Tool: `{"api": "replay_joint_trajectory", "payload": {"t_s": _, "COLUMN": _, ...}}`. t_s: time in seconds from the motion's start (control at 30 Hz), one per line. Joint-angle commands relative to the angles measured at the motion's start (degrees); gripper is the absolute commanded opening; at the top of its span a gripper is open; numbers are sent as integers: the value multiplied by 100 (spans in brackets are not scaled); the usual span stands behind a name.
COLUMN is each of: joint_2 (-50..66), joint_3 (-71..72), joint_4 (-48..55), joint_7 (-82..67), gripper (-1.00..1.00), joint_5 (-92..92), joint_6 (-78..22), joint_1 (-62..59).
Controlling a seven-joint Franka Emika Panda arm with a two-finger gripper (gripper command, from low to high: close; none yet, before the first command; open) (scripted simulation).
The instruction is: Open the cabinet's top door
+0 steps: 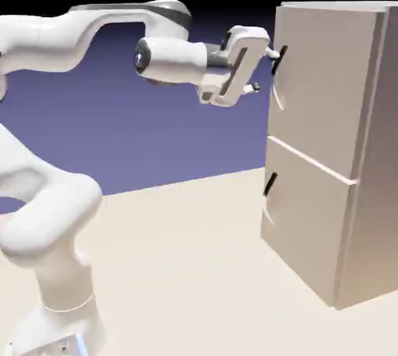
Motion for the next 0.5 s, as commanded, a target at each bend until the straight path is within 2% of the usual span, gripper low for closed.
{"api": "replay_joint_trajectory", "payload": {"t_s": 0.0, "joint_2": -30, "joint_3": 95, "joint_4": 52, "joint_7": 94, "gripper": 0, "joint_5": 250, "joint_6": -3, "joint_1": -86}}
{"api": "replay_joint_trajectory", "payload": {"t_s": 0.47, "joint_2": -449, "joint_3": 1423, "joint_4": 785, "joint_7": 1407, "gripper": 0, "joint_5": 3739, "joint_6": -42, "joint_1": -1285}}
